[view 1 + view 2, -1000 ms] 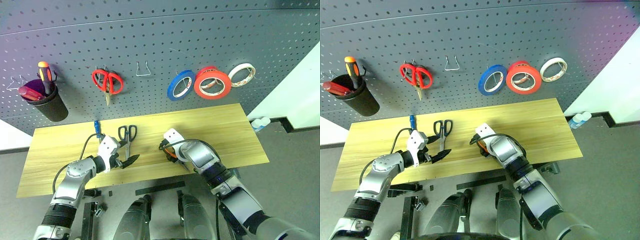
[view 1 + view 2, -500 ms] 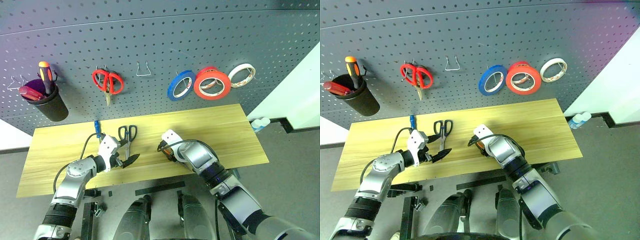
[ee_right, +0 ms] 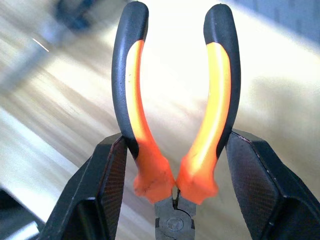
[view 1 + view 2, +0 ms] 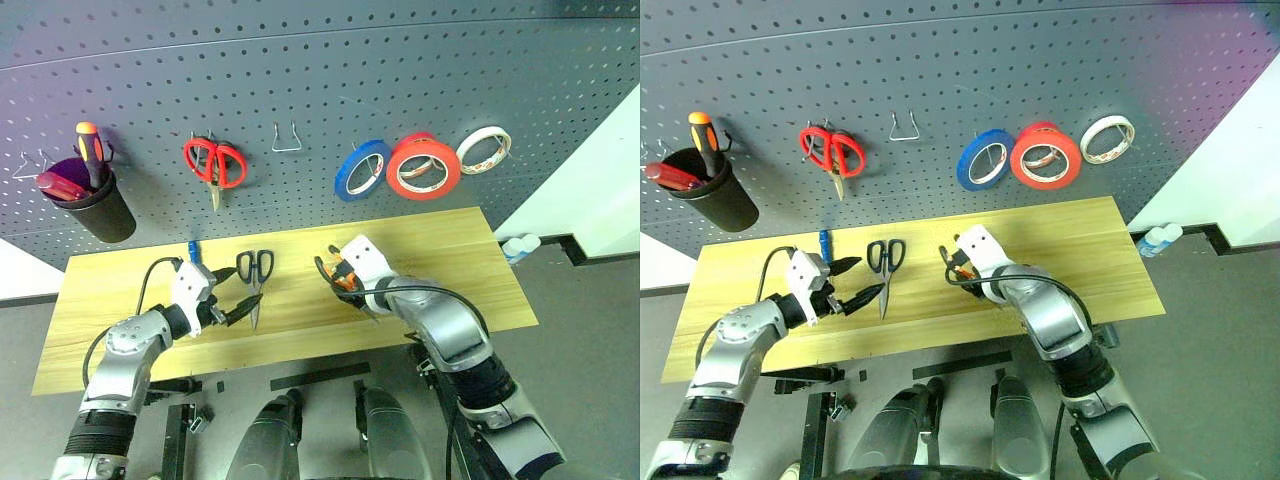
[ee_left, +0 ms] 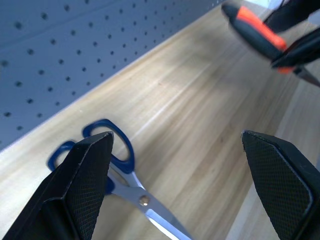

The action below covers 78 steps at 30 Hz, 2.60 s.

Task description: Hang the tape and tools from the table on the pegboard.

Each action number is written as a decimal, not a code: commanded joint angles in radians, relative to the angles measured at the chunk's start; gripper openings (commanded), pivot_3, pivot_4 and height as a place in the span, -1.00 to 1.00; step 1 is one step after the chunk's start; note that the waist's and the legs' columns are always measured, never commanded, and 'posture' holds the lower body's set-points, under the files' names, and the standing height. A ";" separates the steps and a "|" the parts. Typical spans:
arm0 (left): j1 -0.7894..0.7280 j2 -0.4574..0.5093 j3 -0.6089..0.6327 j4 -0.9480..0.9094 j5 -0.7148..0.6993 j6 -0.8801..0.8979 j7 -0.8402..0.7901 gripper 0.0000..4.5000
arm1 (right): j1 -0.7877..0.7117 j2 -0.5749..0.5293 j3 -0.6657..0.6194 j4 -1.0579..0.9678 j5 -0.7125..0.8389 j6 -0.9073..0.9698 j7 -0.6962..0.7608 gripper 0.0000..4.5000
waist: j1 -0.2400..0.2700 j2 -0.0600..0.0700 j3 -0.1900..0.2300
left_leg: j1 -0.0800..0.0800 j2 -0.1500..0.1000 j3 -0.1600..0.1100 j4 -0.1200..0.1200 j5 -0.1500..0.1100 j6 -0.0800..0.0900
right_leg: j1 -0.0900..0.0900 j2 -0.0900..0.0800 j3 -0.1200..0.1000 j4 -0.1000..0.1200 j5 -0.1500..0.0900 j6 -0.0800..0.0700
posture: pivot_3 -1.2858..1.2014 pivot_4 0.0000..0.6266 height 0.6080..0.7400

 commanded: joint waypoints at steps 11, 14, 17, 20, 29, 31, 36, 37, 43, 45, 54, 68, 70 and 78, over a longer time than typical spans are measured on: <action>-0.038 -0.018 0.032 -0.035 -0.037 -0.070 -0.015 0.91 | -0.326 0.022 -0.199 -0.111 0.186 -0.038 0.069 0.19 | 0.000 -0.003 -0.003 | 0.000 0.000 0.001 0.001 0.003 -0.005 | 0.000 0.000 0.000 0.001 0.000 0.000 | -0.04 -0.51 1.00; -0.046 -0.021 0.031 -0.061 -0.049 -0.076 -0.019 0.91 | -0.412 0.053 -0.254 -0.073 0.200 -0.098 0.031 0.19 | 0.000 -0.004 -0.005 | 0.000 0.000 0.001 0.001 0.003 -0.005 | 0.000 0.000 0.000 0.001 0.001 0.000 | -0.03 -0.54 1.00; -0.054 -0.030 0.038 -0.093 -0.086 -0.057 -0.019 0.91 | -0.484 0.091 -0.312 -0.011 0.233 -0.142 0.006 0.19 | 0.000 -0.005 -0.011 | 0.000 0.000 0.001 0.001 0.004 -0.006 | 0.000 0.000 0.000 0.001 0.001 0.000 | -0.03 -0.57 1.00; -0.058 -0.046 0.051 -0.125 -0.124 -0.056 -0.009 0.91 | -0.541 0.118 -0.342 0.048 0.250 -0.216 -0.010 0.19 | -0.001 -0.005 -0.017 | 0.000 0.000 0.002 0.002 0.004 -0.006 | 0.000 0.000 0.000 0.002 0.001 0.000 | -0.02 -0.59 1.00; -0.152 -0.108 0.122 -0.188 -0.178 -0.059 0.127 0.91 | -0.616 0.186 -0.391 0.235 0.285 -0.442 -0.050 0.19 | -0.001 -0.006 -0.034 | 0.000 0.000 0.002 0.004 0.005 -0.007 | -0.001 0.003 0.000 0.005 0.001 0.000 | 0.00 -0.63 1.00; -0.169 -0.115 0.130 -0.191 -0.190 -0.052 0.139 0.91 | -0.626 0.197 -0.396 0.281 0.291 -0.487 -0.052 0.19 | -0.002 -0.007 -0.037 | 0.000 0.000 0.003 0.005 0.005 -0.007 | -0.001 0.003 0.000 0.006 0.002 0.000 | 0.00 -0.66 1.00; -0.183 -0.118 0.142 -0.193 -0.219 -0.045 0.142 0.91 | -0.644 0.235 -0.405 0.423 0.288 -0.638 -0.056 0.19 | -0.003 -0.007 -0.044 | 0.002 0.000 0.005 0.006 0.005 -0.008 | -0.001 0.004 0.002 0.009 0.002 0.000 | 0.00 -0.68 1.00; -0.186 -0.119 0.147 -0.194 -0.229 -0.043 0.142 0.91 | -0.648 0.239 -0.407 0.450 0.288 -0.656 -0.057 0.19 | -0.004 -0.007 -0.044 | 0.002 0.000 0.005 0.007 0.005 -0.008 | -0.001 0.004 0.002 0.010 0.002 0.000 | 0.00 -0.68 1.00; -0.199 -0.115 0.160 -0.174 -0.249 -0.034 0.151 0.91 | -0.681 0.265 -0.417 0.597 0.294 -0.767 -0.053 0.19 | -0.002 -0.007 -0.045 | 0.002 0.001 0.005 0.015 0.005 -0.007 | 0.000 0.005 0.003 0.016 0.003 -0.001 | 0.00 -0.74 1.00; -0.201 -0.111 0.167 -0.163 -0.251 -0.037 0.153 0.91 | -0.695 0.273 -0.418 0.647 0.293 -0.803 -0.048 0.19 | -0.003 -0.007 -0.046 | 0.002 0.002 0.006 0.016 0.005 -0.007 | 0.000 0.006 0.003 0.016 0.005 -0.002 | 0.00 -0.74 1.00; -0.199 -0.087 0.174 -0.121 -0.225 -0.043 0.158 0.91 | -0.779 0.295 -0.433 0.895 0.269 -0.997 -0.056 0.19 | -0.004 -0.006 -0.064 | 0.003 0.009 0.007 0.016 0.005 -0.008 | -0.001 0.014 0.006 0.016 0.010 -0.007 | 0.00 -0.76 1.00; -0.208 -0.077 0.170 -0.068 -0.171 -0.040 0.198 0.91 | -0.849 0.316 -0.439 1.225 0.217 -1.211 -0.082 0.19 | -0.005 -0.007 -0.072 | 0.004 0.016 0.010 0.017 0.007 -0.011 | -0.001 0.020 0.008 0.016 0.014 -0.010 | 0.01 -0.78 1.00; -0.206 -0.078 0.169 -0.073 -0.172 -0.038 0.197 0.91 | -0.856 0.318 -0.444 1.259 0.214 -1.229 -0.086 0.19 | -0.005 -0.007 -0.072 | 0.004 0.016 0.011 0.017 0.007 -0.011 | -0.002 0.021 0.008 0.016 0.015 -0.011 | 0.01 -0.78 1.00; -0.179 -0.076 0.157 -0.088 -0.166 -0.028 0.187 0.91 | -0.866 0.329 -0.460 1.303 0.213 -1.268 -0.076 0.19 | -0.004 -0.007 -0.072 | 0.005 0.018 0.014 0.017 0.007 -0.011 | -0.002 0.023 0.012 0.016 0.016 -0.012 | 0.02 -0.77 1.00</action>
